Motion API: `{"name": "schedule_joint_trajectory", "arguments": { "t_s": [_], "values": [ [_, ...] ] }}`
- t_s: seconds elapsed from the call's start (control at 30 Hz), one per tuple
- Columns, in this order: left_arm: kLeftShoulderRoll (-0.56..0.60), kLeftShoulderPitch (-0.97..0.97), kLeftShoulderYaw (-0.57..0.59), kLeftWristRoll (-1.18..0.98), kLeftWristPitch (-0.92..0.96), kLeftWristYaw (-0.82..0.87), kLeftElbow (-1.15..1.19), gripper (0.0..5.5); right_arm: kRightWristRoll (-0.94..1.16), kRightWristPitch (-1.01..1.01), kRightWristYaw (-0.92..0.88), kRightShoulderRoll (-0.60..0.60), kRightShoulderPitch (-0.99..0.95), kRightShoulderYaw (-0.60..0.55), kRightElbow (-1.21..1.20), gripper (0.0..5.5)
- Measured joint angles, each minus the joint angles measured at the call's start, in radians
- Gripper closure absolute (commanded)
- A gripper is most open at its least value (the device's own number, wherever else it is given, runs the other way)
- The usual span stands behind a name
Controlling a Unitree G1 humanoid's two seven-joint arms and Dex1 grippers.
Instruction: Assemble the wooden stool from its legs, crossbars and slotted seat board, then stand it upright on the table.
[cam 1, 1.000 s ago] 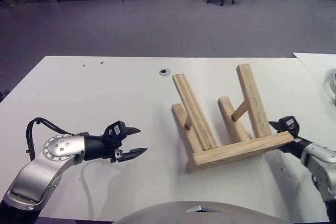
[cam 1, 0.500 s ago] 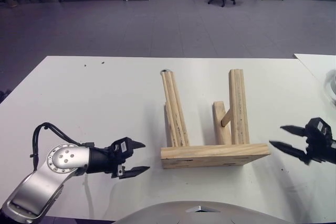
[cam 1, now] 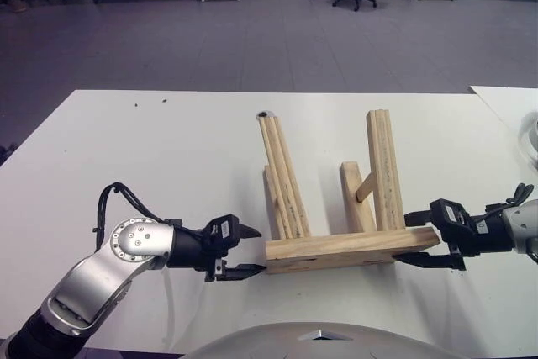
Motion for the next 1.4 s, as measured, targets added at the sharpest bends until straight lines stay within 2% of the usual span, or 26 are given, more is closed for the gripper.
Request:
{"name": "schedule_joint_trajectory", "arguments": {
  "t_s": [0.2,0.27,0.43,0.53,0.63,0.7,0.83,0.9,1.07,1.13,1.23,1.33,1.4],
  "values": [
    [-0.026,-0.026,-0.024,-0.027,-0.009,-0.001,0.005,2.49,0.0,-0.003,0.002,0.028,-0.039,0.053,0.004,3.86],
    [-0.023,-0.025,-0.017,-0.025,-0.017,0.001,0.013,2.49,0.001,-0.002,0.003,0.034,-0.053,0.068,0.0,3.88],
    [-0.03,-0.055,-0.01,0.005,-0.061,0.007,0.06,3.4,0.0,0.008,-0.008,0.063,-0.082,0.084,-0.017,3.95],
    [-0.027,-0.066,-0.021,0.054,-0.165,-0.025,0.111,3.95,0.002,0.01,-0.009,0.073,-0.084,0.085,-0.017,3.95],
    [-0.015,-0.079,-0.03,0.089,-0.284,-0.092,0.163,4.1,0.004,0.014,0.009,0.074,-0.109,0.085,-0.015,3.95],
    [0.011,-0.085,0.017,0.036,-0.307,-0.172,0.177,4.18,0.046,0.044,0.044,0.072,-0.162,0.086,-0.016,3.95],
    [0.08,-0.202,0.159,-0.207,-0.138,-0.272,0.217,4.18,0.28,0.279,0.055,0.052,-0.322,0.045,-0.022,3.95],
    [0.118,-0.317,0.197,-0.361,0.007,-0.292,0.27,4.18,0.411,0.436,0.053,0.028,-0.483,0.026,0.025,3.95],
    [0.174,-0.551,0.212,-0.783,0.334,-0.237,0.455,4.19,0.615,0.824,0.066,0.032,-0.873,0.04,0.264,4.09],
    [0.196,-0.617,0.178,-0.985,0.454,-0.167,0.56,4.19,0.669,0.983,0.076,0.028,-0.987,0.107,0.381,4.16],
    [0.223,-0.807,0.08,-1.176,0.673,-0.081,0.794,4.19,0.749,1.138,0.073,-0.001,-1.14,0.32,0.53,4.16],
    [0.272,-1.017,-0.116,-1.281,0.886,-0.075,1.04,4.19,0.906,1.233,0.068,-0.011,-1.31,0.611,0.677,4.16],
    [0.328,-1.077,-0.242,-1.348,0.962,-0.088,1.105,4.19,1.023,1.266,0.047,-0.008,-1.372,0.758,0.726,4.16]
  ]
}}
